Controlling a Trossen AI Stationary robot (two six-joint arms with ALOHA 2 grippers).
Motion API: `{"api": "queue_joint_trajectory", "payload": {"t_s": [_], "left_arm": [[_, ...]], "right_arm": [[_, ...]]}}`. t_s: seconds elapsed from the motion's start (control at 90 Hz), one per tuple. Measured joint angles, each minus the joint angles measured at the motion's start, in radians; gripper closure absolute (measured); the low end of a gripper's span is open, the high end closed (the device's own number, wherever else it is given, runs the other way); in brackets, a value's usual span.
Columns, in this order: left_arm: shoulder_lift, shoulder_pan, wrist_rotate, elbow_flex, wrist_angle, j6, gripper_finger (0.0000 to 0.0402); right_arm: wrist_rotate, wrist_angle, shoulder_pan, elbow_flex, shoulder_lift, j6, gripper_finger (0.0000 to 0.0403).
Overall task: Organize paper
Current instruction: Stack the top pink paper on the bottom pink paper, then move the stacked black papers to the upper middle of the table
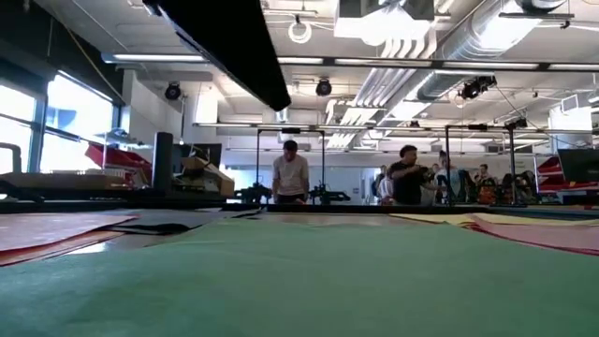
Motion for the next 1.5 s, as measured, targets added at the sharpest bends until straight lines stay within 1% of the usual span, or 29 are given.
{"api": "queue_joint_trajectory", "payload": {"t_s": [0.111, 0.156, 0.222, 0.278, 0.333, 0.467, 0.533, 0.611, 0.667, 0.744, 0.856, 0.956, 1.033, 1.122, 1.233, 1.333, 1.4, 1.5], "left_arm": [[-0.025, -0.001, -0.016, -0.021, -0.045, -0.037, 0.0401], [-0.051, -0.001, -0.020, -0.034, -0.067, -0.049, 0.0401], [-0.112, -0.001, -0.058, -0.073, -0.069, -0.054, 0.0401], [-0.174, -0.001, -0.086, -0.122, -0.074, -0.062, 0.0401], [-0.240, 0.003, -0.092, -0.181, -0.075, -0.076, 0.0401], [-0.401, 0.035, -0.064, -0.344, -0.041, -0.103, 0.0401], [-0.468, 0.058, -0.042, -0.423, -0.028, -0.129, 0.0401], [-0.536, 0.091, -0.034, -0.504, -0.025, -0.207, 0.0401], [-0.582, 0.127, -0.007, -0.552, -0.025, -0.263, 0.0401], [-0.634, 0.184, 0.035, -0.613, -0.016, -0.274, 0.0399], [-0.685, 0.255, 0.087, -0.688, -0.012, -0.268, 0.0389], [-0.706, 0.314, 0.128, -0.744, -0.006, -0.239, 0.0374], [-0.708, 0.344, 0.144, -0.781, -0.009, -0.229, 0.0362], [-0.708, 0.366, 0.159, -0.826, 0.009, -0.226, 0.0348], [-0.708, 0.384, 0.158, -0.879, 0.034, -0.219, 0.0336], [-0.708, 0.393, 0.136, -0.920, 0.071, -0.213, 0.0333], [-0.708, 0.400, 0.134, -0.947, 0.132, -0.179, 0.0332], [-0.707, 0.423, 0.157, -0.999, 0.244, -0.129, 0.0336]], "right_arm": [[0.018, -0.006, 0.000, -0.002, -0.012, -0.001, 0.0403], [0.027, -0.009, 0.000, -0.002, -0.024, -0.005, 0.0403], [0.035, -0.008, 0.000, -0.002, -0.047, -0.008, 0.0403], [0.041, -0.008, 0.000, -0.002, -0.065, -0.024, 0.0403], [0.055, -0.004, -0.002, -0.002, -0.083, -0.042, 0.0403], [0.123, 0.037, -0.009, -0.002, -0.104, -0.079, 0.0403], [0.153, 0.079, -0.023, -0.002, -0.104, -0.120, 0.0403], [0.192, 0.133, -0.055, -0.002, -0.105, -0.188, 0.0403], [0.212, 0.181, -0.091, -0.002, -0.105, -0.267, 0.0403], [0.203, 0.259, -0.164, -0.002, -0.105, -0.416, 0.0403], [0.110, 0.366, -0.326, -0.002, -0.105, -0.627, 0.0402], [-0.019, 0.438, -0.504, -0.002, -0.105, -0.809, 0.0397], [-0.119, 0.489, -0.654, -0.002, -0.104, -0.934, 0.0379], [-0.236, 0.565, -0.822, -0.002, -0.104, -1.051, 0.0341], [-0.358, 0.648, -0.994, -0.002, -0.091, -1.119, 0.0284], [-0.457, 0.700, -1.115, 0.011, -0.054, -1.142, 0.0235], [-0.518, 0.700, -1.171, 0.052, -0.006, -1.177, 0.0209], [-0.549, 0.675, -1.226, 0.152, 0.087, -1.194, 0.0185]]}}
